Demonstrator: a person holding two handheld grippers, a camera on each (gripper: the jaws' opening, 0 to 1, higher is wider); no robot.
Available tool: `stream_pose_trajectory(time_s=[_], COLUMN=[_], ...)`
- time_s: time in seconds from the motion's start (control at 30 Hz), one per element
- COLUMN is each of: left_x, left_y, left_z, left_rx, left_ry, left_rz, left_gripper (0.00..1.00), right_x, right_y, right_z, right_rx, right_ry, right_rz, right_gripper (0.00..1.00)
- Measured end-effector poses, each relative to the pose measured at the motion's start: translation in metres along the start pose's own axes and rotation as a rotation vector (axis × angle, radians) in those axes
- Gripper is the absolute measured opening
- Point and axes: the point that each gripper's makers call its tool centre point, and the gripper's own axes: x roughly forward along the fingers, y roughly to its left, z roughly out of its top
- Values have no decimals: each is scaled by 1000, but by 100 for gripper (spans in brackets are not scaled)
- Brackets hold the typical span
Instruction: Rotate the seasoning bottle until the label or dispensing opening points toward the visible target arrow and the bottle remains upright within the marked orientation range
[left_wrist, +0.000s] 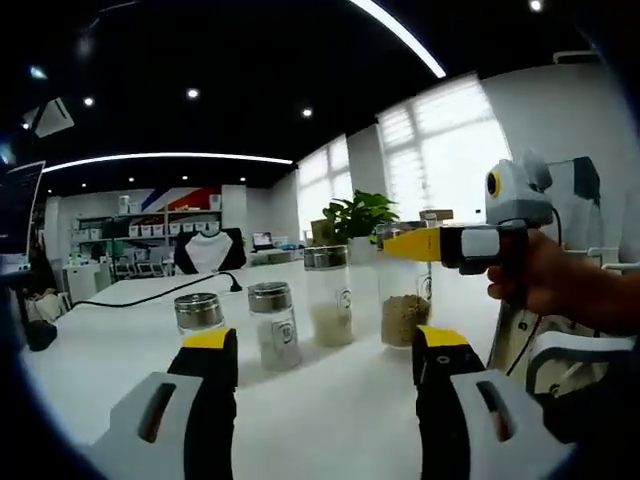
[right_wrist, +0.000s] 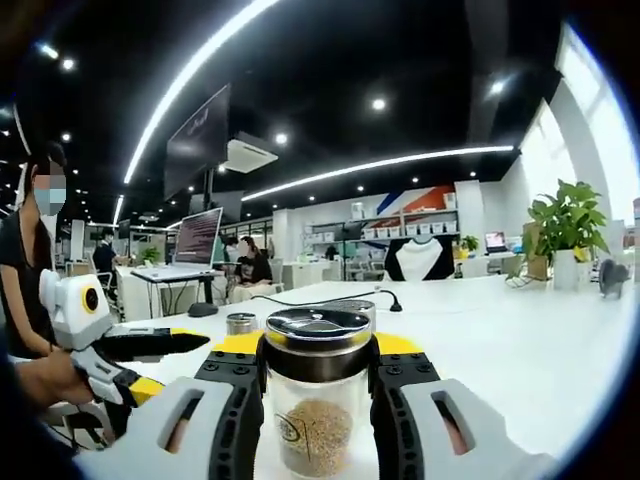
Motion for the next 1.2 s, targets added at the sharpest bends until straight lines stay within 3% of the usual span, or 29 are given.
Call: stream_pose_trajectory(time_s=[0.17,0.33,0.6,0.83,1.03,1.2], left_x=[-4,-8,-14,-16,-16,-16], left_y=[16,31,41,44,42,41], left_z=[-1,-7,-10,-12,-14,-10], left_rx=[-13,-24,-85,-82,-78,-91], left_ry=[9,38,63,84,121,107], left_rz=[38,69,72,73,74,69], left_gripper=[93,100,100,100,100,100], right_x=[3,11,25,43,55,56], right_y=[-17,-36,-60,-86,-95,-96], right_z=[1,1,2,-2,-13,-22], right_rx=[-7,-10,-35,-50,-40,-56], right_ry=[4,21,20,14,31,45], right_rz=[-21,-30,-28,-26,11,18], right_gripper=[37,37,38,38,38,38])
